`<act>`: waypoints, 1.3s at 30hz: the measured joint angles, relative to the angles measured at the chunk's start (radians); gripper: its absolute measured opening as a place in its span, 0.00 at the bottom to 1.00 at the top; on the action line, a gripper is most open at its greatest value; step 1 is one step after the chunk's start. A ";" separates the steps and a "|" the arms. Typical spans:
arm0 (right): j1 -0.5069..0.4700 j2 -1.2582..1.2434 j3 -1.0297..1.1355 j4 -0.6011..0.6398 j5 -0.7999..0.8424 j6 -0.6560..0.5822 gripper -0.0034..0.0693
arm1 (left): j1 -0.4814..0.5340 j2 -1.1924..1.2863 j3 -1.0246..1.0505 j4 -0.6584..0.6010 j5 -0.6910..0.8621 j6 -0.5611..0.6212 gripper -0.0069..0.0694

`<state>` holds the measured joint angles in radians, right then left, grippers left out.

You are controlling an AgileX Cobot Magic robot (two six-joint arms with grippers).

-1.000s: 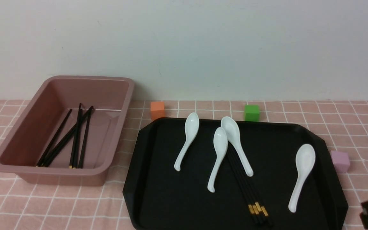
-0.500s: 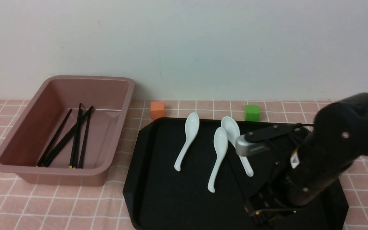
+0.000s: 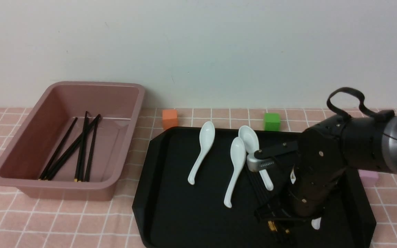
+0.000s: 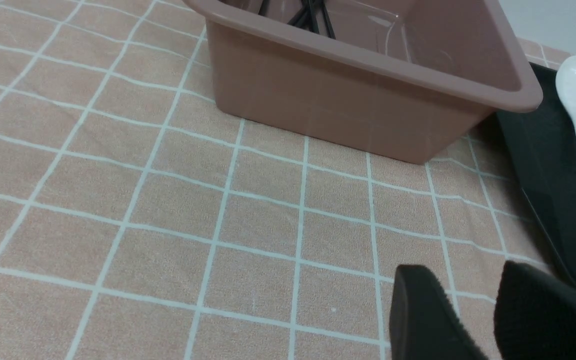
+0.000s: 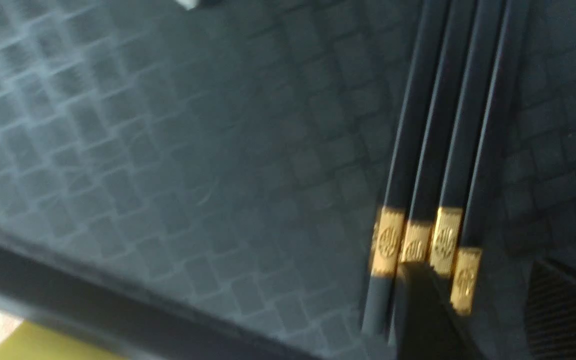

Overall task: On pink tablecloth take chopsticks from black tray and put them in box.
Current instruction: 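Move the gripper over the chopsticks on the black tray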

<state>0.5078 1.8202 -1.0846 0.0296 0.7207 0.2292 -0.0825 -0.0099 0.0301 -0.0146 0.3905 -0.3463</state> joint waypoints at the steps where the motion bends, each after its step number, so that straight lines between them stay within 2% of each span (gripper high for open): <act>1: -0.001 0.003 0.000 0.000 -0.002 0.000 0.46 | 0.000 0.000 0.000 0.000 0.000 0.000 0.40; 10: -0.003 0.026 -0.004 -0.030 -0.017 0.001 0.39 | 0.000 0.000 0.000 0.000 0.000 0.000 0.40; 36: -0.030 0.080 -0.025 -0.037 -0.006 0.030 0.38 | 0.000 0.000 0.000 0.000 0.000 0.000 0.40; 39: -0.030 0.087 -0.031 -0.037 0.005 0.018 0.35 | 0.000 0.000 0.000 0.000 0.000 0.000 0.40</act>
<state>0.4774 1.9070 -1.1159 -0.0076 0.7257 0.2475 -0.0825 -0.0099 0.0301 -0.0146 0.3905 -0.3463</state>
